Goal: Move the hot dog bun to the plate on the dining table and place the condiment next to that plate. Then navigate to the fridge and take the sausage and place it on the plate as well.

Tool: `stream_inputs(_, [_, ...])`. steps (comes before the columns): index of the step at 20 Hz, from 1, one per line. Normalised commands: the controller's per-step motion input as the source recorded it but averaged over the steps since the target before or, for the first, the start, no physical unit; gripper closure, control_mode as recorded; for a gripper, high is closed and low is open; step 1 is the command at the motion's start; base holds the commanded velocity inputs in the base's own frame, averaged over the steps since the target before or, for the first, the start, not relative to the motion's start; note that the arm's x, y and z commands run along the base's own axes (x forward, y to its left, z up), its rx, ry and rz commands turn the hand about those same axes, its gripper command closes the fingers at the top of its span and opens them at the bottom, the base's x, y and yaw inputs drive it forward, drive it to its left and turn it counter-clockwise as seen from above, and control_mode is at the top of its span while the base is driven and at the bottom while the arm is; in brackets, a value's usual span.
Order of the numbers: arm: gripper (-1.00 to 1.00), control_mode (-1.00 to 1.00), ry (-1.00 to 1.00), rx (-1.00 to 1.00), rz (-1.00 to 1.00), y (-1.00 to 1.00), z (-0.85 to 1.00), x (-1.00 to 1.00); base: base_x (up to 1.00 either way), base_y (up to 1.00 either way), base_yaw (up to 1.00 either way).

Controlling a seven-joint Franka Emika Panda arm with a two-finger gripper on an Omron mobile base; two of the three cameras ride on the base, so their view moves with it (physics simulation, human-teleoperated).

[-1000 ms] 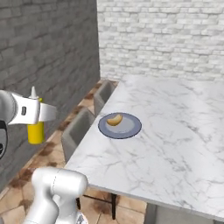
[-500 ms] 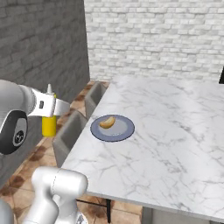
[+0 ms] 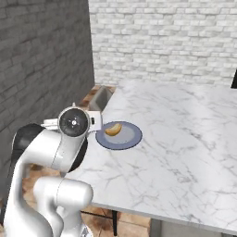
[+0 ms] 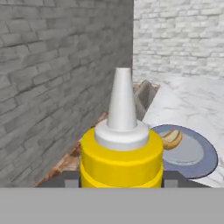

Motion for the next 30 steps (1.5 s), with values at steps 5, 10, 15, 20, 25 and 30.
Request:
stream_inputs(5, [1.00,-1.00,0.00,0.02,0.47,-0.38,-0.70,0.28,0.00,0.00,0.00])
stream_inputs(10, [1.00,-1.00,-0.22,0.06,0.18,-0.18,-0.45,0.19,0.00,0.00,0.00])
stream_inputs(15, [1.00,-1.00,-0.18,0.01,0.04,-0.03,-0.45,0.33,0.00,0.00,0.00])
stream_inputs(20, [1.00,-1.00,-0.03,0.00,0.09,-0.02,-0.46,0.42,0.00,0.00,0.00])
stream_inputs(25, [1.00,-1.00,0.00,0.00,0.19,-0.08,-0.45,0.42,0.00,0.00,0.00])
stream_inputs(30, [1.00,-1.00,0.00,0.00,0.17,-0.06,-0.41,0.45,0.00,0.00,0.00])
